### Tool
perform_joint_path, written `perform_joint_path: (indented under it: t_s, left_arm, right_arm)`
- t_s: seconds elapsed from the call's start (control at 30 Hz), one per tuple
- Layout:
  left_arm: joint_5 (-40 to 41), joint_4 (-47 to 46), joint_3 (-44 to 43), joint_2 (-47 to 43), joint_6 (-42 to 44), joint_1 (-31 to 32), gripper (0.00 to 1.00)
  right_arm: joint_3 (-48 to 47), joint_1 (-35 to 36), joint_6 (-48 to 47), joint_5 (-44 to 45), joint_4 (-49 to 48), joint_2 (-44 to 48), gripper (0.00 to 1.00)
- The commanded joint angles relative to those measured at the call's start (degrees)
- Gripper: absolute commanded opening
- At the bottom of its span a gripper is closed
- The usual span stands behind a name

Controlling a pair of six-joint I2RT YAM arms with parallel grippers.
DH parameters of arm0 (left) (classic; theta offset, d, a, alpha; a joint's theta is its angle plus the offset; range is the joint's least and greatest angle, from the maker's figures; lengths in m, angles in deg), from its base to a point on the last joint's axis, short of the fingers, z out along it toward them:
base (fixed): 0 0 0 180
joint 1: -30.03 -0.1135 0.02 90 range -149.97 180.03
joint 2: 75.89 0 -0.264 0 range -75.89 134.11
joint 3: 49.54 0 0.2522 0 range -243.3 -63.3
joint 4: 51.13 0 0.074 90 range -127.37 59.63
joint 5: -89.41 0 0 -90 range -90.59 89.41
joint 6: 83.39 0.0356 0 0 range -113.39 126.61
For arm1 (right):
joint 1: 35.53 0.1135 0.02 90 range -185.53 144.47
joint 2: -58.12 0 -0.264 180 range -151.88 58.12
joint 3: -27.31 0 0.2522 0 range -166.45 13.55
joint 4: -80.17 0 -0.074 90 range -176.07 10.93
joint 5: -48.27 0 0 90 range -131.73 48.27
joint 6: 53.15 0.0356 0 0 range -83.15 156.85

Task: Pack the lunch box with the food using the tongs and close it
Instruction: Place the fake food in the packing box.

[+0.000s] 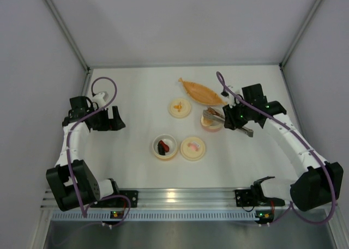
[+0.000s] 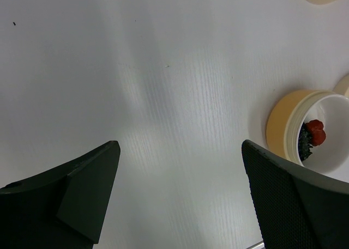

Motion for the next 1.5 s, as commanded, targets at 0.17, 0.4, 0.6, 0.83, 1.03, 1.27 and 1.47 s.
perform_joint_path:
  t_s: [0.17,0.4,0.6,0.83,1.03,1.27,1.47]
  left_arm:
    - [-0.42,0.32,-1.59,-1.78,1.26,-0.43,0.98]
    - [-0.77,-0.21,-1.68,-0.99,0.82,-0.52,0.98]
    - [-0.68,-0.3,-1.77,-0.64,0.64,-0.52,0.98]
    - [-0.33,-0.21,-1.77,-0.64,0.99,-0.43,0.98]
    - [0.11,-0.21,-1.68,-0.55,1.17,-0.43,0.98]
    - [-0.07,-0.48,-1.59,0.07,1.08,-0.43,0.98]
    - [-0.33,-0.48,-1.68,0.15,0.99,-0.52,0.98]
  right_arm:
    - [-1.2,-3.56,-2.06,-0.12,-4.62,-0.12,0.0]
    - [-0.68,-6.56,-3.38,-1.35,-5.06,-1.18,0.0]
    - [-0.15,-6.56,-2.5,-2.5,-6.72,-2.49,0.0]
    - [0.21,-6.47,-1.53,-3.37,-9.45,-4.95,0.0]
    - [1.0,-6.47,-1.62,-3.81,-11.12,-5.83,0.0]
    - [2.13,-6.47,-1.97,-3.38,-10.86,-5.14,0.09]
    - [3.19,-6.56,-2.32,-2.67,-10.77,-4.6,0.22]
